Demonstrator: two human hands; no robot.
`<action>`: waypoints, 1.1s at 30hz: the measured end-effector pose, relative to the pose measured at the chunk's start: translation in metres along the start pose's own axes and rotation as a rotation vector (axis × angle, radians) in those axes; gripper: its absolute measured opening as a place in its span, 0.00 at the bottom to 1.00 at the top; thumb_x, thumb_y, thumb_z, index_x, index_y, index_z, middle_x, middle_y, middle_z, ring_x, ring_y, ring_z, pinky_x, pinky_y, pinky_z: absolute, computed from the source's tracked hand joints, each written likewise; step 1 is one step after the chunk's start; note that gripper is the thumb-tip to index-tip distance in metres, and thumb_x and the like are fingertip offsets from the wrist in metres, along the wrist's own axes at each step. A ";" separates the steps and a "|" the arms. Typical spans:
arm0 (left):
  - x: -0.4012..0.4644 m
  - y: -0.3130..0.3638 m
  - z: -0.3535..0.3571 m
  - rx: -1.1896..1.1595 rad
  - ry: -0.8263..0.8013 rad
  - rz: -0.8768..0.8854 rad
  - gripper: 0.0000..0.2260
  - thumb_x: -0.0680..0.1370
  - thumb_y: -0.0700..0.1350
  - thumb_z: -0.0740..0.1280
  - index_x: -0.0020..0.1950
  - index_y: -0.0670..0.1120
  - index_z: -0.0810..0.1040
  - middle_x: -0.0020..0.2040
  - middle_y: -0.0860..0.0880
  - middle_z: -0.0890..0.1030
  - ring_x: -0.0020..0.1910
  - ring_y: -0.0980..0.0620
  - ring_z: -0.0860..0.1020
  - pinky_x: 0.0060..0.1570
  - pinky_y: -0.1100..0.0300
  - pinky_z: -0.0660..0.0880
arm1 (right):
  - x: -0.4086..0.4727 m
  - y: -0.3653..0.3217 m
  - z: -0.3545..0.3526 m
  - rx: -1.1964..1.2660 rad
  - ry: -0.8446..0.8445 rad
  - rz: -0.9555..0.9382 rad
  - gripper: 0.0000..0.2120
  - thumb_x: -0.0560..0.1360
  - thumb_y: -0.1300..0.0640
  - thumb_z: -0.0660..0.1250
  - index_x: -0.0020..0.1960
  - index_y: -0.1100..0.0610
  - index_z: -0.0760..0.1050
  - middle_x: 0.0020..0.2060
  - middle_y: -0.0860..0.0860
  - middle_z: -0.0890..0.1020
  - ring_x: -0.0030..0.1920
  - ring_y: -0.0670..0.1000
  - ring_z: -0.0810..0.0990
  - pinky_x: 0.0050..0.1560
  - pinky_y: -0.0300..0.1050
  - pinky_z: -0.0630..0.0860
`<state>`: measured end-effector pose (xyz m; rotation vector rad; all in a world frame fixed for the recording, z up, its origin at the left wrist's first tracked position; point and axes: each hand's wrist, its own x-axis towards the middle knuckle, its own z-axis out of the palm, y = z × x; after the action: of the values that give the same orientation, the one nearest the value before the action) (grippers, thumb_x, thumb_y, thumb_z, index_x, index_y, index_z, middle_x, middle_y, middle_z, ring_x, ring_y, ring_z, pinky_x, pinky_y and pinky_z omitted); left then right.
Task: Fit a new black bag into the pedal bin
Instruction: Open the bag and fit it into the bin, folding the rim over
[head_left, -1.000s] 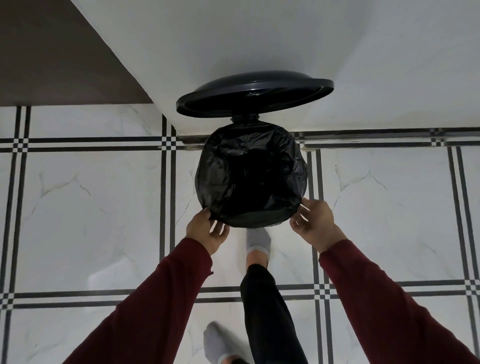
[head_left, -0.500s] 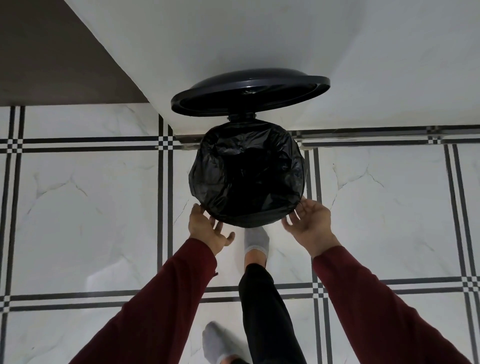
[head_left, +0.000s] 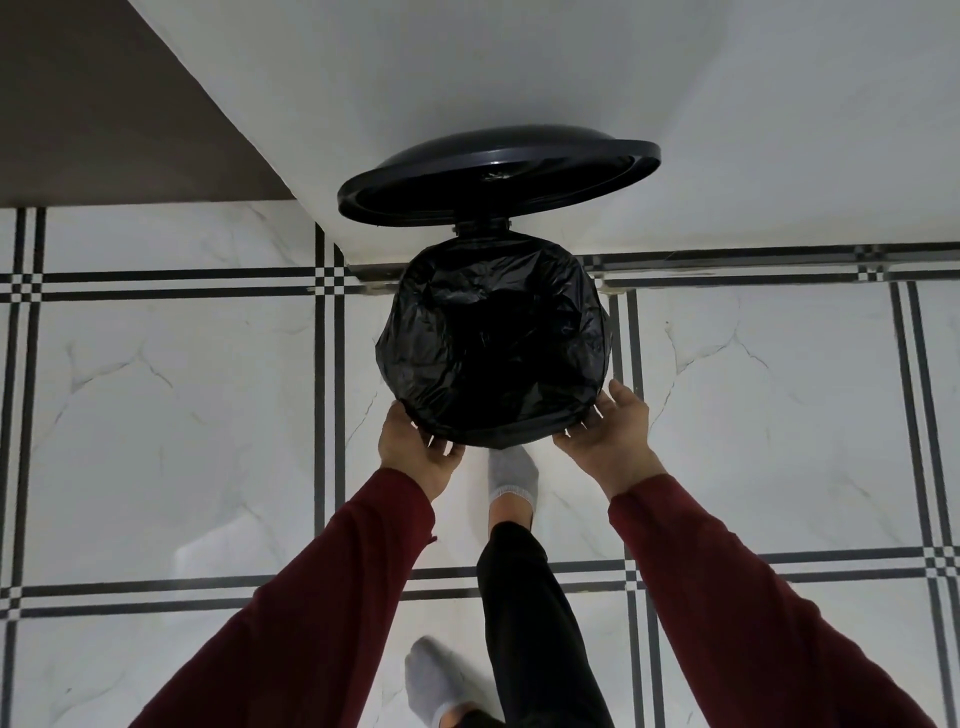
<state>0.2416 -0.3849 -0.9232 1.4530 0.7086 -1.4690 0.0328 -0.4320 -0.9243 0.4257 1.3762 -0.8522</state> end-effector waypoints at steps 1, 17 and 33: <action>0.000 0.000 -0.001 0.000 0.000 0.008 0.15 0.81 0.51 0.66 0.64 0.47 0.80 0.62 0.45 0.82 0.59 0.45 0.81 0.56 0.46 0.79 | -0.001 0.000 0.000 -0.011 -0.009 -0.014 0.16 0.81 0.48 0.61 0.60 0.56 0.80 0.63 0.56 0.82 0.61 0.58 0.82 0.65 0.59 0.76; 0.005 0.025 -0.002 0.267 0.060 0.062 0.07 0.83 0.45 0.64 0.55 0.50 0.82 0.53 0.48 0.84 0.52 0.51 0.81 0.47 0.55 0.79 | 0.000 -0.017 0.010 -0.396 0.065 -0.130 0.10 0.78 0.57 0.65 0.56 0.55 0.82 0.51 0.52 0.84 0.55 0.55 0.81 0.51 0.50 0.81; 0.009 0.037 0.008 0.168 0.034 0.040 0.18 0.85 0.54 0.57 0.69 0.46 0.76 0.64 0.47 0.80 0.59 0.46 0.80 0.63 0.46 0.76 | -0.018 -0.029 0.036 -0.362 0.114 -0.039 0.16 0.81 0.50 0.60 0.44 0.57 0.82 0.47 0.56 0.87 0.51 0.56 0.82 0.49 0.54 0.77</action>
<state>0.2723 -0.4091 -0.9237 1.6139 0.5846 -1.5050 0.0360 -0.4716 -0.8939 0.1698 1.6114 -0.5988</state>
